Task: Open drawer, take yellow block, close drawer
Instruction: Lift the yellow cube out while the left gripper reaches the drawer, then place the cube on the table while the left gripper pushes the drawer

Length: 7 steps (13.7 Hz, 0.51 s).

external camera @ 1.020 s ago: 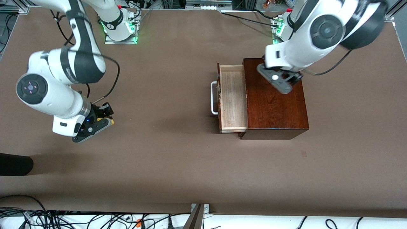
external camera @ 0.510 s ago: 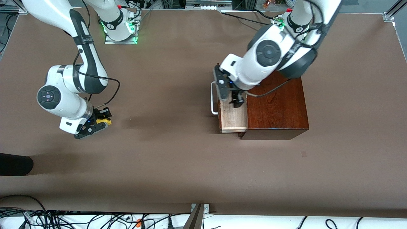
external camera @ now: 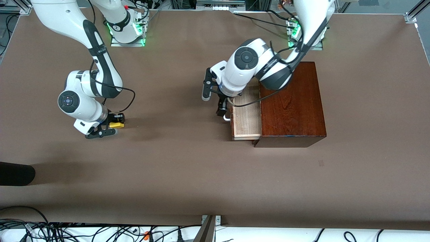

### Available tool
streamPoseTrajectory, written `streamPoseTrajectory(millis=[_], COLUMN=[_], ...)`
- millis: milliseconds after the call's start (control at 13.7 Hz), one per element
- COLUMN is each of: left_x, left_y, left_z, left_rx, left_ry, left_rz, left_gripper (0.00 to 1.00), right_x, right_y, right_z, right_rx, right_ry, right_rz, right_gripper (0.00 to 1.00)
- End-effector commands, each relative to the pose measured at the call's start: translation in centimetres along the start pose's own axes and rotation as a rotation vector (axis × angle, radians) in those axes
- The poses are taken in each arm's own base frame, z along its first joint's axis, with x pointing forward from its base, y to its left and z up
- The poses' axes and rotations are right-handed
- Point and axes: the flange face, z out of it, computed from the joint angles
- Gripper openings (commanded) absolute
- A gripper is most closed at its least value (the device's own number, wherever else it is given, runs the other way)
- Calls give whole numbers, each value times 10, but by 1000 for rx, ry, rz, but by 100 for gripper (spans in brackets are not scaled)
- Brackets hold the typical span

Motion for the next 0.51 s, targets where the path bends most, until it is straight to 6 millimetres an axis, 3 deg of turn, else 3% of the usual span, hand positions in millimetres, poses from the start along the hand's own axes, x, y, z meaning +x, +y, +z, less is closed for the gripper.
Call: streamPoseTrajectory(millis=[0,219,364,437], left_x=[7,6,-1,-7], left_y=[-3,-1,3,0], left_z=[18,33,43,42], left_rx=[29,17,-3,-4], left_ry=[-20,-21,-36,-49], left_rz=[76,75,73,71], left_gripper=[100,100,100,100], right_x=[-9,-10,-11,-11], right_y=[0,0,0,0], right_z=[8,14,18,19], right_rx=[36,38,38,38], right_ry=[6,7,1,0], right_rz=[63,74,75,74], right_gripper=[3,5,19,36])
